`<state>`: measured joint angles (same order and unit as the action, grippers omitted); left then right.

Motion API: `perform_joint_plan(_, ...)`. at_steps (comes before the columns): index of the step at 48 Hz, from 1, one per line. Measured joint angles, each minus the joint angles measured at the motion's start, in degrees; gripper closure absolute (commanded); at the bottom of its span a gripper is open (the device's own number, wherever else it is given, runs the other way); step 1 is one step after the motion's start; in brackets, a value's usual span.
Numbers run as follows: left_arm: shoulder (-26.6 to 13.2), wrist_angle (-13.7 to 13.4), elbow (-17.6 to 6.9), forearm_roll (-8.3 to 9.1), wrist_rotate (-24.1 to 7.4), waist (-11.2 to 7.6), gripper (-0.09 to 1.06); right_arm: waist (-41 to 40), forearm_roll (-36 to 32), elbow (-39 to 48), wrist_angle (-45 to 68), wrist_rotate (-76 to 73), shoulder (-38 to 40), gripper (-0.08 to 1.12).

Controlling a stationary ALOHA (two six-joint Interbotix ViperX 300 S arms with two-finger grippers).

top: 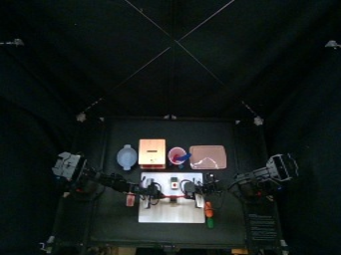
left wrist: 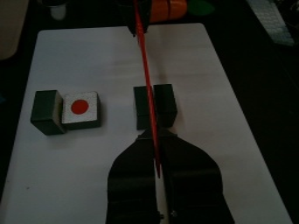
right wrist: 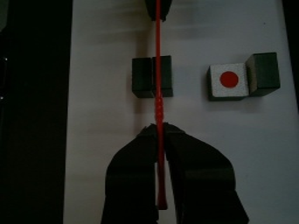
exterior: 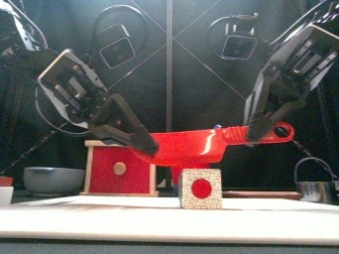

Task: Cut the sushi into 4 pieces with the knife
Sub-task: Cut the sushi into 4 pieces

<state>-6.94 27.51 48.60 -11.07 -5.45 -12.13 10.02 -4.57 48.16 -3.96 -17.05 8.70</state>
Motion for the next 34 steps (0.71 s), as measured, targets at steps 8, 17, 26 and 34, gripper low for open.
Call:
perform_joint_plan(8, -0.3, -0.3, -0.4, -0.09, -0.5, 0.00, 0.73, 0.2, 0.3, -0.3, -0.8, -0.1, 0.0, 0.94)
perform_joint_plan(17, -0.3, -1.9, -0.8, -1.23, -3.3, 0.00, 0.73, 0.3, 0.7, -0.5, -1.3, -0.1, -0.9, 0.94)
perform_joint_plan(26, -0.3, -4.2, -1.6, -4.04, -6.4, -0.35, 0.73, 0.4, 0.8, -1.1, -2.1, -0.1, -1.8, 0.94)
perform_joint_plan(34, -0.3, -4.7, -1.8, -5.89, -8.0, -1.05, 0.73, 0.6, 0.8, -1.3, -2.4, -0.2, -2.5, 0.94)
